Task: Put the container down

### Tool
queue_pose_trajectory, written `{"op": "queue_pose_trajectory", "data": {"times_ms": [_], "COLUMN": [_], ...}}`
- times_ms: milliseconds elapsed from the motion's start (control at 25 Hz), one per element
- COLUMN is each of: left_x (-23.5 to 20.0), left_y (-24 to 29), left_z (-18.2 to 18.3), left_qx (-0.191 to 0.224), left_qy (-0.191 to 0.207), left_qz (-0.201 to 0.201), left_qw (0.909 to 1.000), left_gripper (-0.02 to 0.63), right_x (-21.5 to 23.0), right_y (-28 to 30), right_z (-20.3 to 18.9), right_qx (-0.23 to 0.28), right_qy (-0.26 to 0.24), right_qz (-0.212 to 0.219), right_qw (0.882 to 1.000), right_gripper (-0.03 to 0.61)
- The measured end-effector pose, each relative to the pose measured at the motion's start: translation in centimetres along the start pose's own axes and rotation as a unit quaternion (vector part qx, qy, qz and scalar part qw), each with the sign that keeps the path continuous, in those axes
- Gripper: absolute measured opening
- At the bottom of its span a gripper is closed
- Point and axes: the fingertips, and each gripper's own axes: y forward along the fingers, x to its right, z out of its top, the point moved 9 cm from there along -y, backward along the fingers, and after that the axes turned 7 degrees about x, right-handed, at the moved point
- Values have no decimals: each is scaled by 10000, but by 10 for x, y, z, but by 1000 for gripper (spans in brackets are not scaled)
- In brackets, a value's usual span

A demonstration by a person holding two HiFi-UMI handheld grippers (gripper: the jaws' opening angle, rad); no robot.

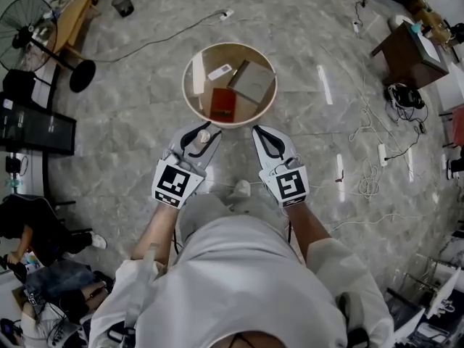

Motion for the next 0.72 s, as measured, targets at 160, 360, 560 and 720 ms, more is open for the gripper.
{"op": "queue_pose_trajectory", "data": {"times_ms": [160, 360, 560, 720], "left_x": [-22, -51, -98, -133], "left_y": [30, 62, 97, 124], "left_z": [-14, -40, -77, -114], "left_qx": [4, 25, 76, 68], "left_qy": [-15, -25, -89, -181], "left_qz": [134, 143, 53, -35], "left_qw": [9999, 9999, 9999, 9998], "left_gripper": [124, 124, 124, 124], "right_x": [25, 49, 72, 83], "right_y": [29, 59, 108, 144], "right_z": [-11, -37, -64, -89], "right_qx": [30, -84, -152, -153], "right_qy": [10, 74, -46, 2], "right_qz": [66, 49, -11, -123], "right_qw": [10000, 9999, 9999, 9998], "right_gripper": [5, 5, 5, 5]}}
